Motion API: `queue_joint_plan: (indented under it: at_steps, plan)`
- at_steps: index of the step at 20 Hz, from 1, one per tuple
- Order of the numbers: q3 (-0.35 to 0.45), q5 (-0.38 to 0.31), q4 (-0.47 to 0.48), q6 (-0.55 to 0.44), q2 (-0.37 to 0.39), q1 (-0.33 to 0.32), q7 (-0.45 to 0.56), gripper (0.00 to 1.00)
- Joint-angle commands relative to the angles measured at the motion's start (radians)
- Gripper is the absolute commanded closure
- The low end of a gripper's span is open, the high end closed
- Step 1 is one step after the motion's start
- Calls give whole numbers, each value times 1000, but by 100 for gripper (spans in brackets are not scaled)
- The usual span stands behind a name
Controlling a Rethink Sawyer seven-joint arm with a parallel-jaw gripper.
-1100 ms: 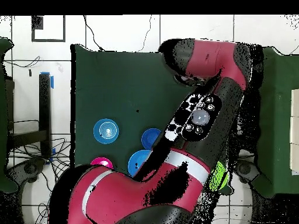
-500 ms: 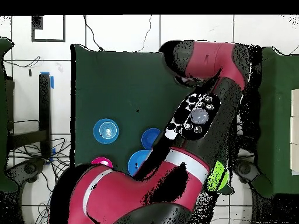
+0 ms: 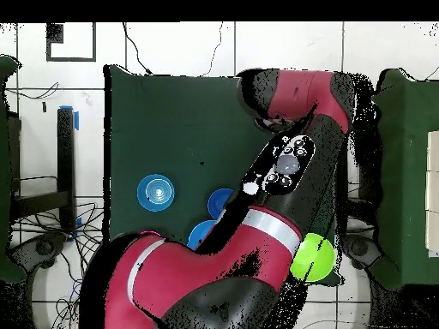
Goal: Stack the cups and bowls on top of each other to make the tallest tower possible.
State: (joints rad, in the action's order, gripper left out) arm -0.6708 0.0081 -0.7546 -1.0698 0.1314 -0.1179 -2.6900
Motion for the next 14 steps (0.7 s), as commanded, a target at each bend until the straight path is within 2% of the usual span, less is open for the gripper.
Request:
queue_joint_plan:
  at_steps: [1, 13, 14]
  plan:
    - [53, -57, -54, 77, -84, -17, -67, 100]
    - [35, -44, -66, 156, -128, -19, -107, 100]
    - [26, -41, -68, 166, -131, -16, -110, 0]
